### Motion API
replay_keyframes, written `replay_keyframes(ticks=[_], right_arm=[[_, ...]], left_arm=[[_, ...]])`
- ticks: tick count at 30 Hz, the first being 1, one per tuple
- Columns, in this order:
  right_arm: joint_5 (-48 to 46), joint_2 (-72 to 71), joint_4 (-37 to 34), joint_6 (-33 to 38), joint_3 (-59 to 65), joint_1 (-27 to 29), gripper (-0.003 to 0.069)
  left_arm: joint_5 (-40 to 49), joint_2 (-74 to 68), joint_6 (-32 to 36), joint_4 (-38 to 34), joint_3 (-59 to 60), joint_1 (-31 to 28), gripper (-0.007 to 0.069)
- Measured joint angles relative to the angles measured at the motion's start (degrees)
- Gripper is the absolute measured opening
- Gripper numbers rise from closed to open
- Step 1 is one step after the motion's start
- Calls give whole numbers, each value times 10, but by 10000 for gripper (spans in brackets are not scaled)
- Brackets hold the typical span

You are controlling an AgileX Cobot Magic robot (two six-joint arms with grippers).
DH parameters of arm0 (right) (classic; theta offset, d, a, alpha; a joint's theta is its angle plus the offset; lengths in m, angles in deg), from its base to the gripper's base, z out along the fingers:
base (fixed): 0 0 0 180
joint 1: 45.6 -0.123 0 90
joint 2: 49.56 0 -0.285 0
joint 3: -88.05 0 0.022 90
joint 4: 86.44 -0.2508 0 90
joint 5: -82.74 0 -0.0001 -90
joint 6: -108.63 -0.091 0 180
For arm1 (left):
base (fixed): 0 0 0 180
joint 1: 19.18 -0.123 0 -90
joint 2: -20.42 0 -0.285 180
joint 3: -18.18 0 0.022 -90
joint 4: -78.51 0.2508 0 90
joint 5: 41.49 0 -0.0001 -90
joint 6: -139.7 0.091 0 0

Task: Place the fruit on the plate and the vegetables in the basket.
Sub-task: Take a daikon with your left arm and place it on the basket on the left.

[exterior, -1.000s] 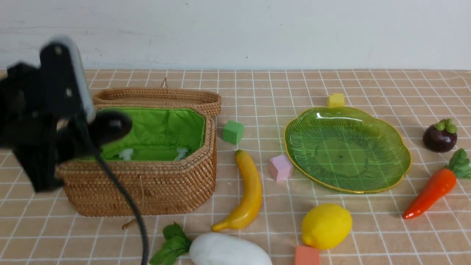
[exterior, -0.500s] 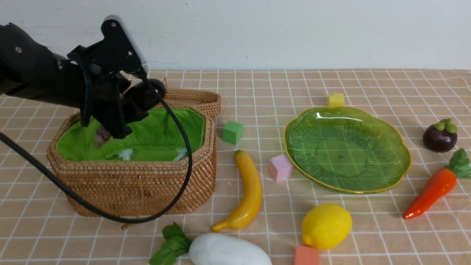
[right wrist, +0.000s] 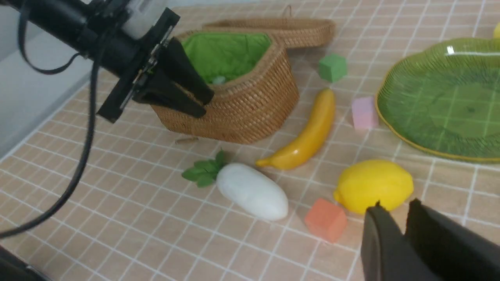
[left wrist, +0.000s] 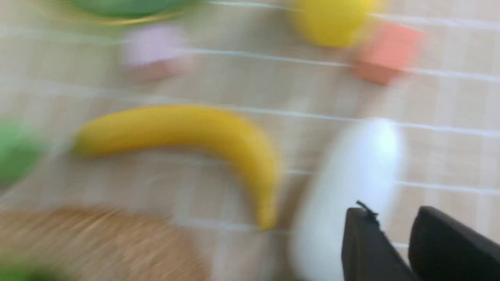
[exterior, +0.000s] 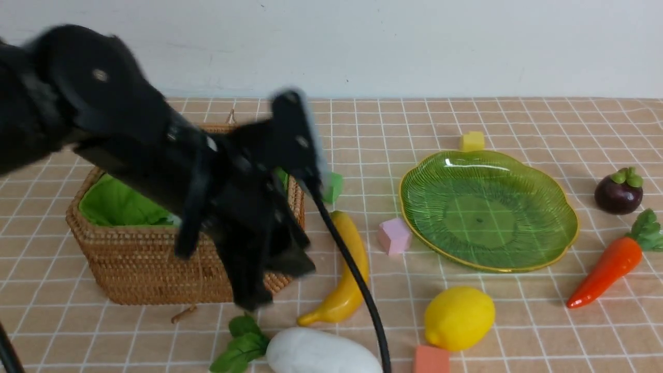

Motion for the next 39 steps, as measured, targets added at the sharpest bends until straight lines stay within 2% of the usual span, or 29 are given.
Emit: replay_keyframes(ticks=[3,6,7,8,10,11,12,14,18,20,21,22,23,29,34,37,39], right_arm=[[-19,0,-2,0,1,0,121],[-28,0,-8,0,7,0,123],[-28,0,-8,0,7,0,124],[-30,0,-9,0,9,0,125],[-31,0,-10,0,10,0,127],[-32,0,-10,0,10,0,127],[-32,0,-11,0,10,0,129],[-39,0,-11,0,10,0,130],[-46,0,-16,0,10,0,133],[-48,0,-19,0,10,0,135],[-48,0,-19,0,10,0,135],[-48,0,-21,0,10,0,137],[-49,0,-21,0,10,0,138],[-51,0,-22,0,10,0,141],[-44,0,-22,-2,10,0,144],[-35,0,-22,-2,10,0,144],[-24,0,-21,-2,10,0,144]], left_arm=[[-11,-33,-38,85,0,81,165],[-50,-74,-95,158,0,139,288],[-50,-74,-95,158,0,139,288],[-70,-97,-124,194,0,158,391],[-91,-126,-139,225,0,170,501],[-96,-132,-140,229,0,170,511],[-112,-153,-145,248,0,170,572],[-133,-186,-148,276,0,168,629],[-134,-224,-149,292,-1,164,624],[-133,-230,-149,293,-5,164,554],[-133,-230,-149,293,-5,164,554],[-131,-231,-149,293,-6,164,477],[-132,-231,-149,293,-7,164,458],[-124,-223,-163,288,-34,164,465],[-63,-164,-234,282,-111,164,465],[-27,-135,-257,296,-146,163,465],[4,-108,-265,333,-180,150,465]])
